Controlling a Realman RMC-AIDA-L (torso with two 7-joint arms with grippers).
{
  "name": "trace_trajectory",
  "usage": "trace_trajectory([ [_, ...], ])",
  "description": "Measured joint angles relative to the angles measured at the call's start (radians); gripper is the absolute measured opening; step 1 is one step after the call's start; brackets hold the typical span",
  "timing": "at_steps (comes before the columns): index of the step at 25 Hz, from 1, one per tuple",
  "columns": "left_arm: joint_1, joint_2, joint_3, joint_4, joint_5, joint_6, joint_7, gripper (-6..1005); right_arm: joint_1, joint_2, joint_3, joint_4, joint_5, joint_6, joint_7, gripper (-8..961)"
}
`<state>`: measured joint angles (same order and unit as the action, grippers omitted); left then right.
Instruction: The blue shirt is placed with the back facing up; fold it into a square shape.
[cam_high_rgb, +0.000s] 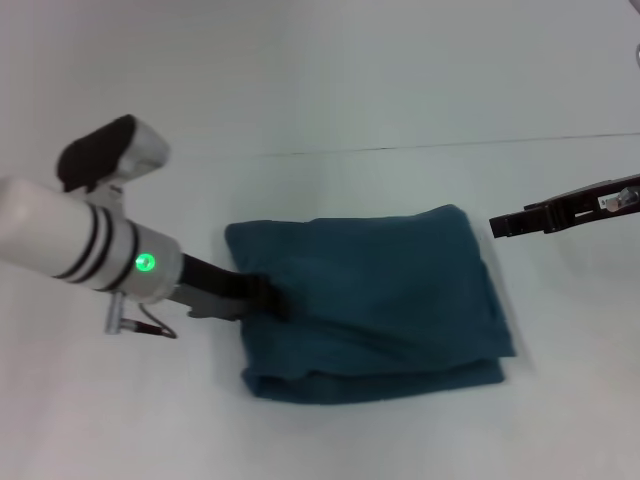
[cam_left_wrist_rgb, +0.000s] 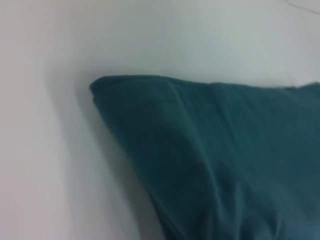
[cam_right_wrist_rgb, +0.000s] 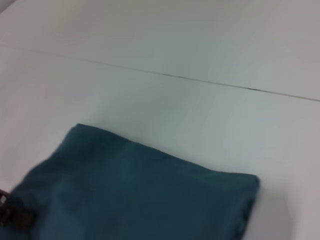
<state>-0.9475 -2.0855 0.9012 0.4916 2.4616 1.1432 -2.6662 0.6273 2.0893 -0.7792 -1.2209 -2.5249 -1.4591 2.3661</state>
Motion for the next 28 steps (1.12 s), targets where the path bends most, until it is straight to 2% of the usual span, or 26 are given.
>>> trace_trajectory([
  [5,0.075,0.029,-0.01,0.091,0.005,0.044,-0.016,347,-0.001,0.0,0.0,-0.001,0.0,0.0,0.005,631],
  [7,0.083,0.033,-0.018,0.099,0.011,0.049,-0.016,334,0.0,0.0,0.0,-0.001,0.0,-0.001,0.006,631],
  [10,0.092,0.046,-0.081,0.109,0.061,0.073,-0.012,310,0.005,0.0,0.0,-0.002,0.001,-0.002,0.012,630],
  [12,0.103,0.05,-0.119,0.128,0.103,0.098,-0.006,291,0.007,0.001,-0.003,-0.002,0.001,-0.002,0.018,630],
  [17,0.144,0.056,-0.152,0.191,0.12,0.14,-0.008,226,0.012,0.002,-0.009,-0.002,0.002,-0.003,0.027,629],
  [22,0.151,0.059,-0.176,0.197,0.122,0.169,0.005,195,0.014,0.003,-0.021,-0.001,0.017,-0.003,0.035,628],
  [28,0.182,0.056,-0.191,0.229,0.119,0.22,0.005,220,0.008,0.003,-0.032,-0.002,0.037,-0.003,0.045,627],
])
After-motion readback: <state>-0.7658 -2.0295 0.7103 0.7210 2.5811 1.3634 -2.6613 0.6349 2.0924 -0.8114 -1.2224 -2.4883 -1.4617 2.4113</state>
